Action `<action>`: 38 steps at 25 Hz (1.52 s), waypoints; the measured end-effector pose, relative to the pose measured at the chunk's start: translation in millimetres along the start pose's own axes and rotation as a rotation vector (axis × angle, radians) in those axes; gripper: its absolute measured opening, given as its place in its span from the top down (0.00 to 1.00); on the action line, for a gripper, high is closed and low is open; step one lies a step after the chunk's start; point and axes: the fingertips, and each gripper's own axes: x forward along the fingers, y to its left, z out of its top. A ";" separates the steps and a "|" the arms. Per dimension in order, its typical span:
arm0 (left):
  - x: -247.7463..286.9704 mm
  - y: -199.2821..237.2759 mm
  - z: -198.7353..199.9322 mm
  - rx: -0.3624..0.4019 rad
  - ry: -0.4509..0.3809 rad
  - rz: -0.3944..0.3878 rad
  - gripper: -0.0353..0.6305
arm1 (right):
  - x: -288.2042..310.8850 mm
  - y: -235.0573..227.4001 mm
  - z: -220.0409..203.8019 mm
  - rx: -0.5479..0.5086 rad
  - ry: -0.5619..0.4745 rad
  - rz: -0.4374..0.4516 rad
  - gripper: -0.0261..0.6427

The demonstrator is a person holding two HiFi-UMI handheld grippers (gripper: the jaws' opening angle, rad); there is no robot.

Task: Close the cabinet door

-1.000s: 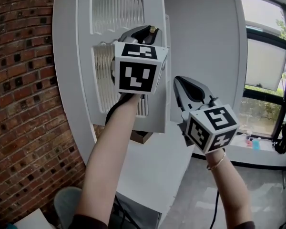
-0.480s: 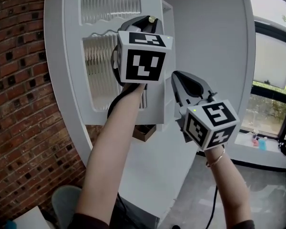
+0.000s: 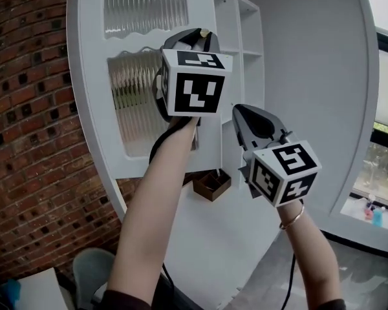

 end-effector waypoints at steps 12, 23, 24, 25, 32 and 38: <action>53.5 16.1 -50.2 0.152 0.104 0.147 0.83 | 62.7 -6.7 -67.7 0.114 -0.002 0.217 0.96; 71.7 34.8 -75.8 0.219 0.179 0.232 0.83 | 105.6 21.6 -117.4 0.197 0.013 0.357 0.96; 72.4 36.4 -77.7 0.226 0.185 0.235 0.83 | 108.7 25.1 -119.7 0.204 0.012 0.364 0.96; 73.0 37.4 -79.7 0.231 0.188 0.239 0.83 | 111.7 27.8 -122.0 0.209 0.011 0.369 0.96; 81.0 47.2 -92.5 0.235 0.187 0.257 0.83 | 135.0 29.8 -134.9 0.218 0.020 0.357 0.96; 87.9 59.1 -105.2 0.279 0.218 0.296 0.83 | 150.5 33.7 -141.3 0.204 0.027 0.350 0.96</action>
